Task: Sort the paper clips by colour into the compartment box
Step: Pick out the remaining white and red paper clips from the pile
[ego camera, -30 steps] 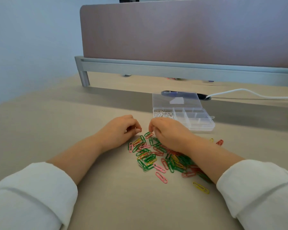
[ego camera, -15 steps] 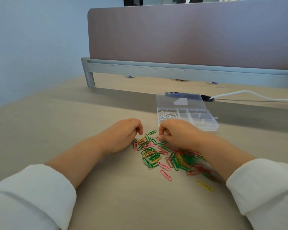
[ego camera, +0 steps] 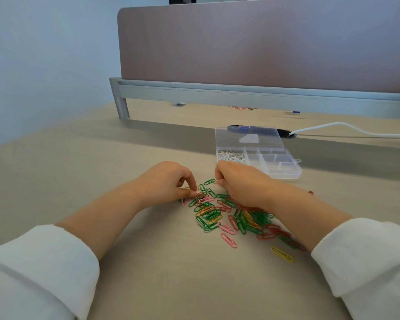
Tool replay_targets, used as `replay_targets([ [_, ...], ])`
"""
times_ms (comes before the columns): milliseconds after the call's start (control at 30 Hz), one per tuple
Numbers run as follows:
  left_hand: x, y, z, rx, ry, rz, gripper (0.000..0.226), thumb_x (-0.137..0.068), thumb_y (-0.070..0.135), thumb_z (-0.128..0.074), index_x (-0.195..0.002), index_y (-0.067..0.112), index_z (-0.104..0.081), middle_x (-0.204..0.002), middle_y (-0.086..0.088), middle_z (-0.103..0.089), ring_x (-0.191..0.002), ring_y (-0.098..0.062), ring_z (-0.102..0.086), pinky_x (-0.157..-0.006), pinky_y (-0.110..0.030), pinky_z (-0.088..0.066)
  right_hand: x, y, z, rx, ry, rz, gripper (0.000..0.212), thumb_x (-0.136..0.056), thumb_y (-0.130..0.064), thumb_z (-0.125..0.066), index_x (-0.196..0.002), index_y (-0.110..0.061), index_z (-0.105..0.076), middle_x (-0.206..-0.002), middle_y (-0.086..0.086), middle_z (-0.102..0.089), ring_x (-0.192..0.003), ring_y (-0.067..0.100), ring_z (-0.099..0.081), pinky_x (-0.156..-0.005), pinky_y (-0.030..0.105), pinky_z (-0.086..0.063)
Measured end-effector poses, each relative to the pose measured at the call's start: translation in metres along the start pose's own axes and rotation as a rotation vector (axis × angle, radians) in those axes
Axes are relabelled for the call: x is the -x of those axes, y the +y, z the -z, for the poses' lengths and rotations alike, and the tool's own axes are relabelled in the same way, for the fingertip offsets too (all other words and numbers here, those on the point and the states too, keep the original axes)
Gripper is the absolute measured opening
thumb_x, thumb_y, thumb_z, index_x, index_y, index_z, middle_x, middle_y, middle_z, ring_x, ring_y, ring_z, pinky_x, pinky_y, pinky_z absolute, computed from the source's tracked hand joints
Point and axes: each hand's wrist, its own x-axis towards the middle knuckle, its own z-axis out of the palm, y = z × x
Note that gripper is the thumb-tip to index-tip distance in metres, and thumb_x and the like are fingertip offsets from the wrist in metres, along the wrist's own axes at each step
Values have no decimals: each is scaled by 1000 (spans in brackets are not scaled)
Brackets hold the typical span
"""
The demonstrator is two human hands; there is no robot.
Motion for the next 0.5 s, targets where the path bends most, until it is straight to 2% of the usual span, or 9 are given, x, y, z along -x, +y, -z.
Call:
replay_targets([
  [67,0,-1,0,1,18,1,16,-82,36,-64,-93,23,-65,-58,10,-39,-54,-1,-39,-50,-12,-28,1,-3,2,-75,19,13,8,-99,-17,-36,-97,-23,-41,-89,-8,-50,-82,15,-46,-70,29,-41],
  [100,0,-1,0,1,31,2,17,-83,35,-64,-93,22,-65,-58,11,-39,-54,-1,-39,-50,-12,-27,2,-5,3,-110,16,18,13,-99,-17,-34,-106,-23,-44,-97,-8,-51,-89,16,-48,-77,31,-43],
  [167,0,-2,0,-7,44,5,17,-85,32,-62,-97,22,-67,-58,11,-40,-55,-2,-39,-52,-13,-27,2,-8,2,-156,-10,24,25,-100,-14,-33,-119,-24,-47,-108,-7,-49,-99,12,-46,-84,27,-38],
  [233,0,-2,0,-10,34,3,17,-85,33,-61,-98,24,-69,-56,11,-39,-54,-3,-39,-51,-13,-27,2,-9,-1,-162,-27,38,29,-98,-8,-34,-117,-22,-51,-113,-7,-48,-99,8,-43,-82,21,-33],
  [333,0,1,1,-10,15,2,18,-83,35,-63,-97,26,-69,-57,10,-38,-53,-3,-39,-49,-12,-25,2,-8,-2,-196,-40,24,32,-93,1,-34,-103,-26,-48,-96,-9,-49,-89,10,-45,-74,23,-38],
  [433,-2,3,0,-48,-20,15,18,-85,31,-62,-98,21,-67,-60,11,-39,-55,-1,-38,-49,-11,-26,2,-9,-2,-211,-44,39,23,-95,-6,-30,-96,-26,-42,-80,-9,-48,-77,13,-45,-67,28,-39],
  [500,-2,5,0,-70,-50,38,18,-87,31,-58,-99,19,-65,-63,12,-41,-58,-3,-39,-50,-14,-26,4,-11,-2,-188,-44,61,20,-96,-11,-29,-96,-28,-41,-76,-11,-46,-78,15,-45,-69,31,-39],
])
